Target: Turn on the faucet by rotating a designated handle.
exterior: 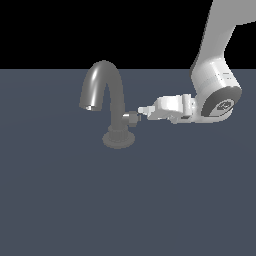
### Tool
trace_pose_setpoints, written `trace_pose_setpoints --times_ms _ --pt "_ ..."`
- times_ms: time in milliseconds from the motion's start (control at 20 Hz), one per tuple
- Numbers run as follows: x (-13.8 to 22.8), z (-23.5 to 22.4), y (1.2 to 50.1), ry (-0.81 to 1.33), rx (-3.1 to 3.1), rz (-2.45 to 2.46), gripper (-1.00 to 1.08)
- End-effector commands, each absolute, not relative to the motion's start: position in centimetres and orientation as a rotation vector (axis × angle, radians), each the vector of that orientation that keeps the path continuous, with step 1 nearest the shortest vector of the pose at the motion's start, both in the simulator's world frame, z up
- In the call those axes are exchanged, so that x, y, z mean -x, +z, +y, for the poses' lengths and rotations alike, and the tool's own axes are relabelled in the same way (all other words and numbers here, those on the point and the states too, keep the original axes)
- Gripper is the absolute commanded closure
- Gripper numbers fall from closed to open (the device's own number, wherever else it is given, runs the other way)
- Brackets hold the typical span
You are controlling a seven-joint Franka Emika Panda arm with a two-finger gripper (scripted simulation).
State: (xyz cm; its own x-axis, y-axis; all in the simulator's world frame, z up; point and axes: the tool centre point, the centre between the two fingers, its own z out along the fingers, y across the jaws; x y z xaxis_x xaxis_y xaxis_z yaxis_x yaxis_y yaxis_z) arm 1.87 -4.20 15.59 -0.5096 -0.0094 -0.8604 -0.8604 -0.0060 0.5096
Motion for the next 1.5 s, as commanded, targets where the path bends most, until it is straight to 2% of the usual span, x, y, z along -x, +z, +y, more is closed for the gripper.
trace_pose_setpoints --times_ms 0,400,450,500,1450 --pt "-1.3 -4.2 13.7 1.608 0.907 1.603 1.08" --pt "0.0 -4.2 8.4 1.624 0.892 1.615 1.08" --pt "0.0 -4.2 8.4 1.624 0.892 1.615 1.08" --pt "-2.0 -4.2 13.0 1.577 0.952 1.557 1.08" --pt "-3.5 -4.2 5.5 1.615 0.904 1.604 1.08"
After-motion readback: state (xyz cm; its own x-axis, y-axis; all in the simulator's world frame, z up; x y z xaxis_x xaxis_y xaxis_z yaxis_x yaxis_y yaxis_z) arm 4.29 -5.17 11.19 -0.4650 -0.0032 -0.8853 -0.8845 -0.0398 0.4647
